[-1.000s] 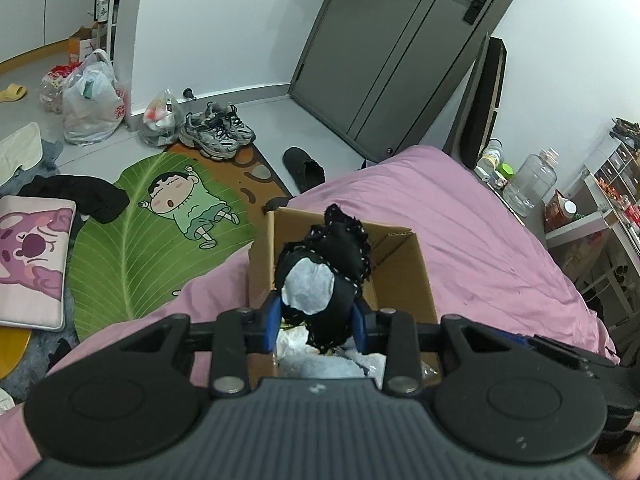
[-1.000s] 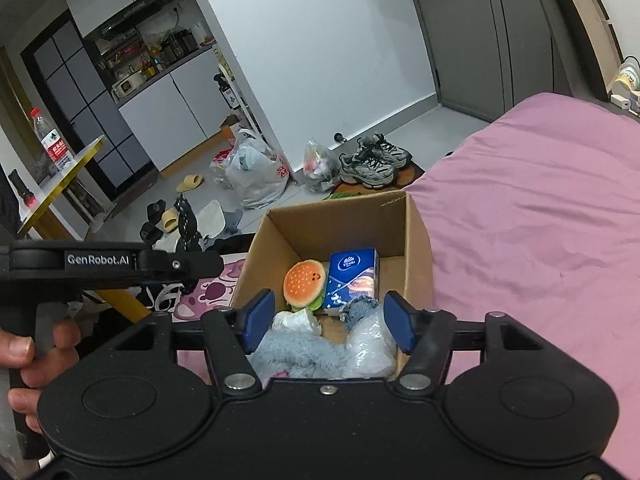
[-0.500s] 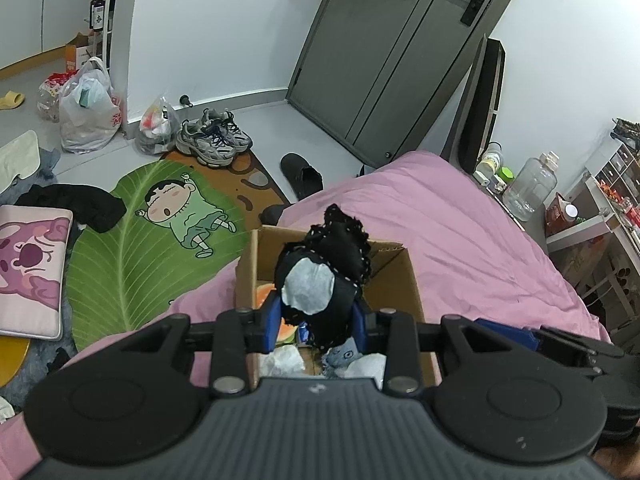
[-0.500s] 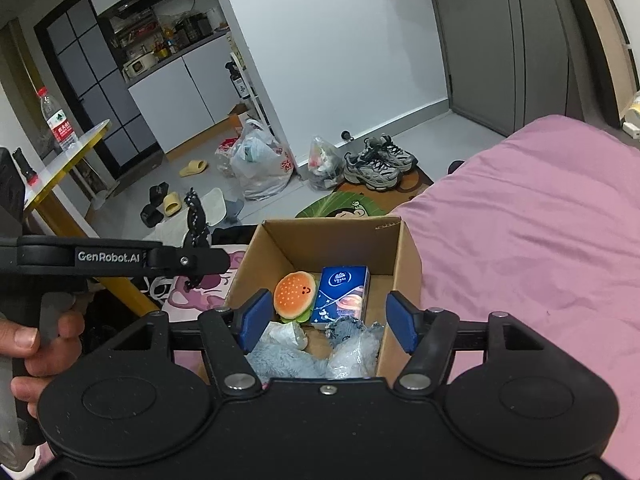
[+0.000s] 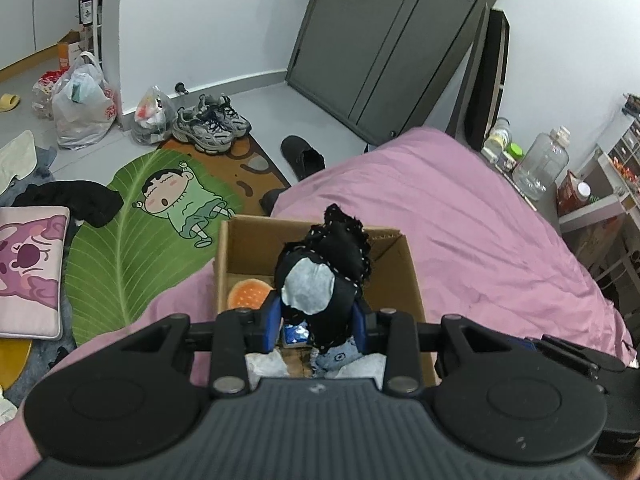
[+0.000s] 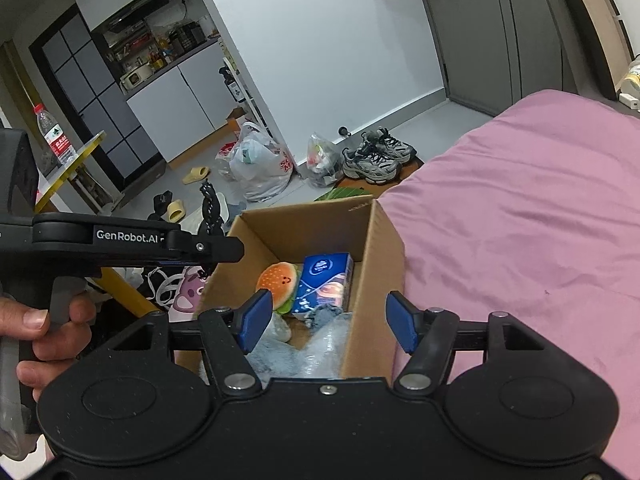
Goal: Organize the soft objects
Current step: 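Open both grippers to drop the clear bag and black item into the box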
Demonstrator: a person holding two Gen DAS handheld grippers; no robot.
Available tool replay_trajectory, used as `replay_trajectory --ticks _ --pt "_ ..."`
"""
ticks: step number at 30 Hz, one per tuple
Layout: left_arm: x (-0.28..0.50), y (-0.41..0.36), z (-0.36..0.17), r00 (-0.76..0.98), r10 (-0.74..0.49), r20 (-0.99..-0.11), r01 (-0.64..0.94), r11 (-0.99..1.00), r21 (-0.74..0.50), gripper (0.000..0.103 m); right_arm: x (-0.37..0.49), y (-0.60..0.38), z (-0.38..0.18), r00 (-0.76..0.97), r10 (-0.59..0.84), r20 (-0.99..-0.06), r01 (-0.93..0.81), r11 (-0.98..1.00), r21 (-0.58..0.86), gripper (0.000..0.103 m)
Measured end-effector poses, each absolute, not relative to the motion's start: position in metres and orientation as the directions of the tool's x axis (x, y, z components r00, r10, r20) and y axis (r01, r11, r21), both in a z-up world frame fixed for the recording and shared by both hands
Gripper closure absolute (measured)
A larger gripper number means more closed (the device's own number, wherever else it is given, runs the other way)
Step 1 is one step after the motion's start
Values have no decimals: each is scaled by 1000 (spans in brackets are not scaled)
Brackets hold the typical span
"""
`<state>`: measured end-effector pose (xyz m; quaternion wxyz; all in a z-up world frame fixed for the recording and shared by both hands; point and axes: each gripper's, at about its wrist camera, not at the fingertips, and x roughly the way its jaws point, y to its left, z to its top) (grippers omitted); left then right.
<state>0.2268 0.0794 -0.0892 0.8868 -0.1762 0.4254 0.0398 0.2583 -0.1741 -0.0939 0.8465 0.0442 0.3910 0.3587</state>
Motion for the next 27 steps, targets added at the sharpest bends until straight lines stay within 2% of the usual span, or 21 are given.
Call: replay_trajectory --ticks 13,17,25,27 --pt "253 55 -99 600 -76 -796 -201 949 -243 68 275 -192 -111 415 653 -633 -541 737 406 40" --pt "259 48 -100 604 -99 -791 -183 949 -258 65 277 -195 -114 411 660 -630 -537 733 417 40" --pt "259 48 -97 599 -121 -792 -181 942 -281 45 278 -197 -111 407 668 -623 -541 726 425 40" --pt "257 49 -93 606 -106 -788 -185 945 -270 42 277 -198 -109 409 669 -620 -543 725 424 40"
